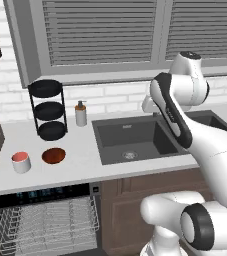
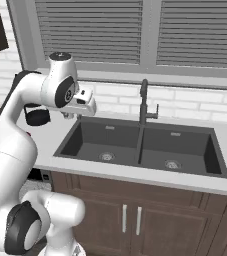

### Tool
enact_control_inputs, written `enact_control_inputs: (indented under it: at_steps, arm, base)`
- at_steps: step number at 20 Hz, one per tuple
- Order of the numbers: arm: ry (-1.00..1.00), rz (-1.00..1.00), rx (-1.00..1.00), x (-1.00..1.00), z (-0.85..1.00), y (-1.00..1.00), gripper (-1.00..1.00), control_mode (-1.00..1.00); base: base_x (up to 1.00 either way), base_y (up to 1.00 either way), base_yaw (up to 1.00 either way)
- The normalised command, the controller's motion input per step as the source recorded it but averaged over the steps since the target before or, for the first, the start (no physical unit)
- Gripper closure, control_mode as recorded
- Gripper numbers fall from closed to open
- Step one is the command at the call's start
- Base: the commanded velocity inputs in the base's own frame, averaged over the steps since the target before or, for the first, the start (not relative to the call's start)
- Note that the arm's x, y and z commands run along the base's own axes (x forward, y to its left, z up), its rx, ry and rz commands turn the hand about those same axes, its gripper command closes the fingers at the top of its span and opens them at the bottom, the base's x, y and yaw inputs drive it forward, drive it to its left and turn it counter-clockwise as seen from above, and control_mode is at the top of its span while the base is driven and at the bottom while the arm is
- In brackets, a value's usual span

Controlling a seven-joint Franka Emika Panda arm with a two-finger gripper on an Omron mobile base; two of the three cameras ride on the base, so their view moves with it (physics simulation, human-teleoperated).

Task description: Pick up the cup and bowl from the counter, place them in the dishwasher, and close the dishwasher door.

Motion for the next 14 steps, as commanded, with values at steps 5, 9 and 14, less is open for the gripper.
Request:
enact_control_inputs:
  at_steps: [5, 9, 14]
  arm:
    - [0.0, 0.0, 0.0, 0.0, 0.0, 0.0, -1.0, 1.0]
    - [0.0, 0.0, 0.0, 0.0, 0.0, 0.0, -1.0, 1.0]
    - [0.0, 0.0, 0.0, 0.0, 0.0, 0.0, -1.0, 1.0]
  base:
    - [0.0, 0.0, 0.0]
    - [0.0, 0.0, 0.0]
    - [0.0, 0.0, 0.0]
